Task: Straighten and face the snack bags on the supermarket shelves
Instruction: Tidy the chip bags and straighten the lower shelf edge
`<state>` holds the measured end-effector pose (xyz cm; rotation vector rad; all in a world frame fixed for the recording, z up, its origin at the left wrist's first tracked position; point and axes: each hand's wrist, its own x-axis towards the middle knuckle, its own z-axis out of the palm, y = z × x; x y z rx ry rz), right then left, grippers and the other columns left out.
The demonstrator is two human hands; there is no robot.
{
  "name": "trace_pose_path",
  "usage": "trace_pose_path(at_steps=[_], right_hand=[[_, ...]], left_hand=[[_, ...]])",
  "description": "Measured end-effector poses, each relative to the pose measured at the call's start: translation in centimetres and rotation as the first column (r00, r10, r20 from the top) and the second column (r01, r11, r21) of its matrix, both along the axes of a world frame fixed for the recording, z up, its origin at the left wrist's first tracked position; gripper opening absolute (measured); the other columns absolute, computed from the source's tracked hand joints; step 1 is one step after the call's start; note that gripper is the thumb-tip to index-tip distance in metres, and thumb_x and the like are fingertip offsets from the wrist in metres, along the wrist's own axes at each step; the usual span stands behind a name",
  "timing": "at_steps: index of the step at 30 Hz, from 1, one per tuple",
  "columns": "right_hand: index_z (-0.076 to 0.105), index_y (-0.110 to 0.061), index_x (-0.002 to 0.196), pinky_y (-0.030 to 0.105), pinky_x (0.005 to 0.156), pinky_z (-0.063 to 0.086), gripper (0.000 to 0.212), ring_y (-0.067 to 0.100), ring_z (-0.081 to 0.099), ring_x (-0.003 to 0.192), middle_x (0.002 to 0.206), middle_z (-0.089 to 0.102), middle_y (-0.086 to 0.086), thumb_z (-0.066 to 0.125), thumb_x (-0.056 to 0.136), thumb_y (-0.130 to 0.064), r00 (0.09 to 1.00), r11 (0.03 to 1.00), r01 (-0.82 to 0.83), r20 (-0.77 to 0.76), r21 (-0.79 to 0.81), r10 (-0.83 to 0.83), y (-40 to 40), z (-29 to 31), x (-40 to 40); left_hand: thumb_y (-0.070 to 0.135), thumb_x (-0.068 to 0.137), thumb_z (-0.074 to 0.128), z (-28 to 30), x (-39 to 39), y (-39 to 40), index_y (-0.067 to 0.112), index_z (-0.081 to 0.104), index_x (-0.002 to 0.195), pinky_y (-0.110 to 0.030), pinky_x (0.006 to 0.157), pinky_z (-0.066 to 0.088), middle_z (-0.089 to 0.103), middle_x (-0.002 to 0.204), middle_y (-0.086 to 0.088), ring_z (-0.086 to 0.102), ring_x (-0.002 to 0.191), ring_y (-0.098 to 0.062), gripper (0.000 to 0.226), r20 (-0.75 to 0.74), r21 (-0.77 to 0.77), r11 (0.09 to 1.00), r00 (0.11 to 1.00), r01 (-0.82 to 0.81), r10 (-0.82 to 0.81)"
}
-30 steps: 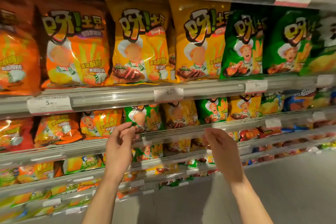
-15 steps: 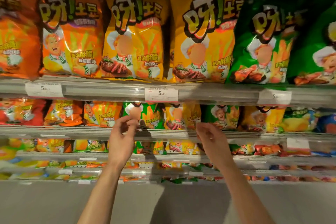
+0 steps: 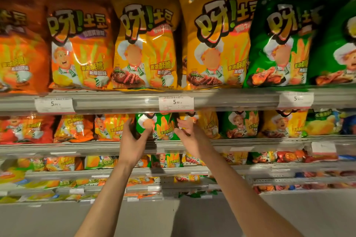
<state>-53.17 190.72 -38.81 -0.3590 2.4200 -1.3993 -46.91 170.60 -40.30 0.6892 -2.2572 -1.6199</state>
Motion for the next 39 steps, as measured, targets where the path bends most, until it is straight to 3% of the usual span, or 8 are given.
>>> trace_pose_path(at_steps=[8,12,14,19,22,25,32,39], right_hand=[[0.037,-0.018,0.157,0.033,0.119,0.033,0.063,0.018,0.040,0.147,0.160,0.043,0.002,0.058,0.102,-0.041,0.998,0.997,0.052,0.049,-0.052,-0.049,-3.6,-0.8,-0.4],[0.064,-0.034,0.100,0.020,0.089,0.046,0.005,-0.008,0.062,0.101,0.099,0.070,-0.019,0.061,0.101,-0.037,0.991,0.997,0.072,-0.107,-0.043,-0.076,-3.6,-0.3,-0.7],[0.053,-0.040,0.080,0.005,0.073,0.038,0.021,-0.017,0.057,0.080,0.072,0.062,-0.031,0.063,0.098,-0.038,0.986,0.997,0.068,-0.149,-0.043,-0.073,-3.5,0.0,-0.6],[0.058,-0.026,0.133,0.026,0.095,0.040,0.055,0.006,0.054,0.115,0.121,0.060,-0.008,0.062,0.090,-0.060,1.000,0.993,0.008,-0.022,-0.116,-0.011,-3.0,0.1,0.6],[0.060,-0.035,0.100,0.026,0.089,0.041,0.015,0.003,0.058,0.101,0.101,0.062,-0.011,0.064,0.097,-0.049,1.000,0.987,-0.017,0.010,-0.160,0.019,-2.5,-0.3,1.6],[0.072,-0.035,0.105,0.025,0.093,0.051,0.014,0.000,0.068,0.103,0.107,0.075,-0.011,0.072,0.093,-0.042,0.994,0.962,0.010,0.105,-0.271,0.020,-1.7,-0.7,2.9],[0.065,-0.033,0.129,0.021,0.096,0.051,0.048,0.002,0.066,0.115,0.121,0.074,-0.017,0.079,0.084,-0.040,0.977,0.953,0.079,0.212,-0.291,-0.017,0.8,-0.8,7.0],[0.068,-0.040,0.123,0.009,0.086,0.051,0.030,-0.001,0.069,0.110,0.117,0.075,-0.017,0.073,0.094,-0.031,0.965,0.972,0.093,0.261,-0.214,-0.034,4.6,-0.3,9.5]], left_hand=[[0.057,0.086,0.074,0.7,-0.4,-0.6,0.020,0.050,0.139,-0.036,0.095,0.054,0.069,0.117,0.002,0.066,0.109,-0.019,0.069,0.014,-0.049,0.998,0.999,0.030,-0.029],[0.072,0.076,0.070,1.4,0.2,-1.2,0.019,0.049,0.142,-0.036,0.093,0.055,0.069,0.117,0.000,0.067,0.107,-0.018,0.087,0.006,-0.063,0.997,0.999,0.037,-0.037],[0.076,0.076,0.067,1.4,0.7,-1.6,0.019,0.047,0.146,-0.034,0.094,0.054,0.069,0.125,0.000,0.066,0.112,-0.018,0.092,0.018,-0.095,0.994,0.999,0.050,-0.048],[0.088,0.069,0.065,0.9,2.7,-2.6,0.018,0.052,0.143,-0.039,0.102,0.054,0.068,0.130,0.003,0.064,0.120,-0.018,0.103,0.061,-0.060,0.990,0.990,0.128,-0.124],[0.084,0.070,0.063,0.6,4.4,-2.8,0.027,0.058,0.123,-0.025,0.082,0.052,0.066,0.109,0.012,0.064,0.101,-0.006,0.078,0.098,-0.060,0.988,0.986,0.140,-0.134],[0.076,0.075,0.060,0.4,5.4,-2.9,0.025,0.056,0.099,-0.023,0.073,0.046,0.064,0.091,-0.001,0.061,0.084,-0.011,0.056,0.100,-0.005,0.989,0.985,0.145,-0.144],[0.051,0.089,0.071,-0.1,6.4,-1.5,0.043,0.059,0.114,-0.011,0.084,0.047,0.071,0.098,0.038,0.063,0.095,0.019,0.029,0.052,0.160,0.939,0.947,0.305,-0.317],[0.035,0.091,0.071,0.0,7.0,2.2,0.023,0.069,0.122,-0.005,0.073,0.048,0.077,0.103,0.023,0.070,0.089,0.008,0.033,-0.007,0.205,0.883,0.903,0.422,-0.430]])
